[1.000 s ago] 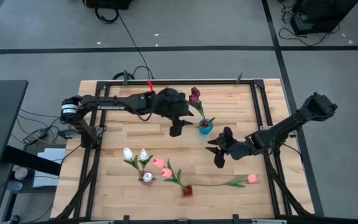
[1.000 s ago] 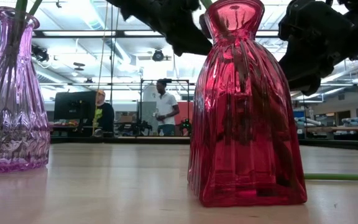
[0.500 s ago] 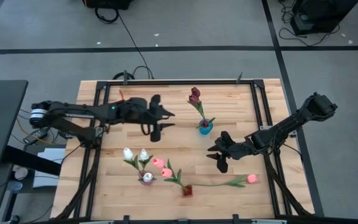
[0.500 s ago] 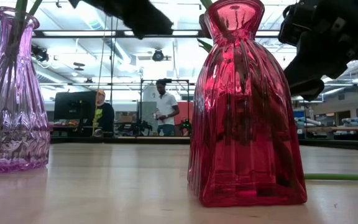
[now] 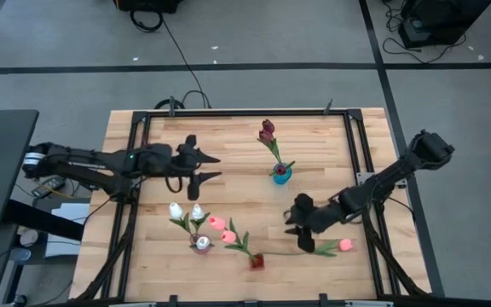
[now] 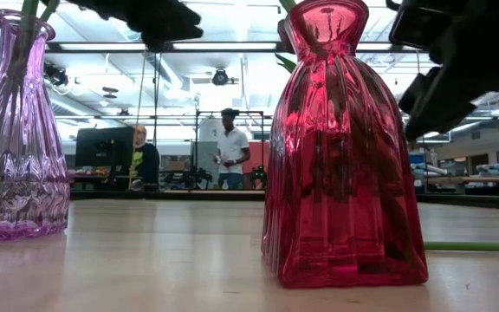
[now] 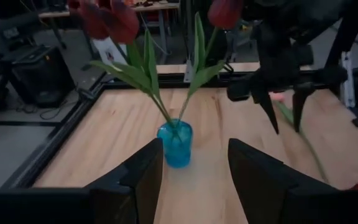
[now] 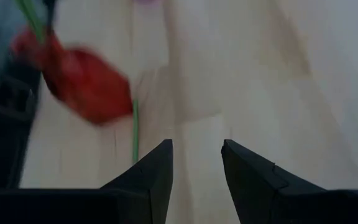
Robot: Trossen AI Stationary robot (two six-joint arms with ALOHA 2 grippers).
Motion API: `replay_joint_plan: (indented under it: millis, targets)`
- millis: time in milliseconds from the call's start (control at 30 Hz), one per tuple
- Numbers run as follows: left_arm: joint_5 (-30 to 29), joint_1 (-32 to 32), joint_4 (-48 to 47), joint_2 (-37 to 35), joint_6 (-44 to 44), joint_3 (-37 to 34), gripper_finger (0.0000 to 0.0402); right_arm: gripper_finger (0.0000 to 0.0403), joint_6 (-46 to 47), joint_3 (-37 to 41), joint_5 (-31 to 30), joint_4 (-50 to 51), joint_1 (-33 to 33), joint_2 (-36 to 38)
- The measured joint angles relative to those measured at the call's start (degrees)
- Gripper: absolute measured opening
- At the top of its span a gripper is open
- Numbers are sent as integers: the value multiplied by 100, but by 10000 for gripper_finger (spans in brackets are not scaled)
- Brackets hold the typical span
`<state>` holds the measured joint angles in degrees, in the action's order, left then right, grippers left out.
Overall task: Sort flowers into vase by color
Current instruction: Put the pink flower into the red vase
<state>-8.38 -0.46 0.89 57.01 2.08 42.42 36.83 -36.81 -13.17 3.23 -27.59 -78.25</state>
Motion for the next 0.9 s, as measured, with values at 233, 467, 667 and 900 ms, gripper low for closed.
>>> replay_joint_plan:
  millis: [233,467,667,900]
  targets:
    - [-300,-258,318,-244,-550,-612,187,151,153,-1300,654,1651,-489,-995]
    - [-713,-272,354,-249,-685,-670,187,151,818,-1902,1099,2370,-967,-1731]
    - [-753,-272,352,-249,-1001,-670,187,151,1252,-2006,1146,3486,-1396,-2259]
    - [-746,-401,362,-249,-1198,-670,187,151,1275,-2047,978,3726,-1559,-2414]
